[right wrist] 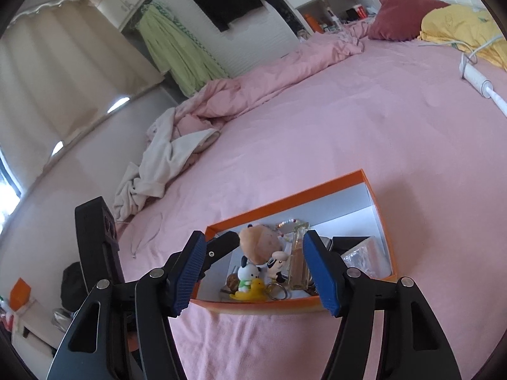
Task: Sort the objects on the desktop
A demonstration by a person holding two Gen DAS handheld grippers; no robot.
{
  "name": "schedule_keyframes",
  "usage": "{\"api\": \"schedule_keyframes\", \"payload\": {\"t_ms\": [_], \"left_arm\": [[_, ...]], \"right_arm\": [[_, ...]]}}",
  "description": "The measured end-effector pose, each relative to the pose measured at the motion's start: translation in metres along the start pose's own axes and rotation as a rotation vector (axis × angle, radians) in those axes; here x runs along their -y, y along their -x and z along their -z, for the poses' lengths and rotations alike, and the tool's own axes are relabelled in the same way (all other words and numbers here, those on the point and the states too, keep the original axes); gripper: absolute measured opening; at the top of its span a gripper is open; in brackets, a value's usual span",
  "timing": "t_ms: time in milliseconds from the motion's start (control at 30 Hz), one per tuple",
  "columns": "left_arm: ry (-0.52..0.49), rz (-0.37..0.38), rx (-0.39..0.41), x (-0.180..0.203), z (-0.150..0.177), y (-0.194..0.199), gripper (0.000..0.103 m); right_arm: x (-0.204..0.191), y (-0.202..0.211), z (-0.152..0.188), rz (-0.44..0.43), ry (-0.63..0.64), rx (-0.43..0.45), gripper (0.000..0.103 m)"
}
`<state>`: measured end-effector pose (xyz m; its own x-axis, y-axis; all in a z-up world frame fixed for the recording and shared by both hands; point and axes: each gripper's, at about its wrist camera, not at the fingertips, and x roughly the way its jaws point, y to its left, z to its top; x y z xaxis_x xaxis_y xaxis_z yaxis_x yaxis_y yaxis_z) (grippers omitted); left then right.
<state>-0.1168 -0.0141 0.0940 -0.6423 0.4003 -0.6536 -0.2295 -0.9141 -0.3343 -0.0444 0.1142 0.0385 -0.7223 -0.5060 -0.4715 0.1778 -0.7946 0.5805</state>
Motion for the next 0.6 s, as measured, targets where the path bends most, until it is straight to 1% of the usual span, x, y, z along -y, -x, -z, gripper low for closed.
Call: {"api": "schedule_keyframes", "payload": {"t_ms": [33, 67, 133, 200, 233, 300, 333, 400, 467, 500, 533, 567, 600], "left_arm": [[0.003, -0.012, 0.014, 0.002, 0.001, 0.007, 0.045], [0.006, -0.029, 0.024, 0.004, 0.004, 0.013, 0.053], [0.013, -0.063, 0.042, 0.008, 0.012, 0.025, 0.062], [0.014, -0.090, 0.057, 0.013, 0.028, 0.036, 0.062], [0.020, -0.092, 0.056, 0.015, 0.038, 0.039, 0.062], [0.032, -0.097, 0.052, 0.019, 0.058, 0.044, 0.062], [0.033, -0.115, 0.038, 0.019, 0.068, 0.044, 0.062], [0.028, -0.170, -0.013, 0.018, 0.087, 0.043, 0.062], [0.008, -0.216, -0.038, 0.018, 0.112, 0.039, 0.062], [-0.013, -0.231, -0.051, 0.018, 0.125, 0.032, 0.064], [-0.036, -0.251, -0.065, 0.018, 0.138, 0.025, 0.075], [-0.065, -0.283, -0.078, 0.019, 0.149, 0.014, 0.080], [-0.093, -0.314, -0.080, 0.021, 0.158, 0.008, 0.080]], "right_arm": [[-0.002, 0.005, 0.000, 0.009, 0.010, 0.013, 0.064], [-0.003, 0.010, -0.001, 0.019, 0.020, 0.026, 0.064], [-0.007, 0.020, 0.001, 0.051, 0.055, 0.041, 0.064], [-0.010, 0.030, 0.006, 0.110, 0.109, 0.054, 0.064], [-0.013, 0.034, 0.011, 0.157, 0.149, 0.056, 0.064], [-0.015, 0.038, 0.028, 0.265, 0.246, 0.038, 0.064], [-0.012, 0.038, 0.037, 0.296, 0.273, 0.016, 0.064], [-0.004, 0.042, 0.056, 0.318, 0.284, -0.012, 0.064], [0.011, 0.046, 0.075, 0.300, 0.258, -0.036, 0.064], [0.019, 0.046, 0.085, 0.305, 0.246, -0.051, 0.064], [0.027, 0.044, 0.095, 0.327, 0.239, -0.071, 0.064], [0.033, 0.038, 0.102, 0.343, 0.243, -0.093, 0.064], [0.038, 0.034, 0.111, 0.360, 0.259, -0.114, 0.064]]}}
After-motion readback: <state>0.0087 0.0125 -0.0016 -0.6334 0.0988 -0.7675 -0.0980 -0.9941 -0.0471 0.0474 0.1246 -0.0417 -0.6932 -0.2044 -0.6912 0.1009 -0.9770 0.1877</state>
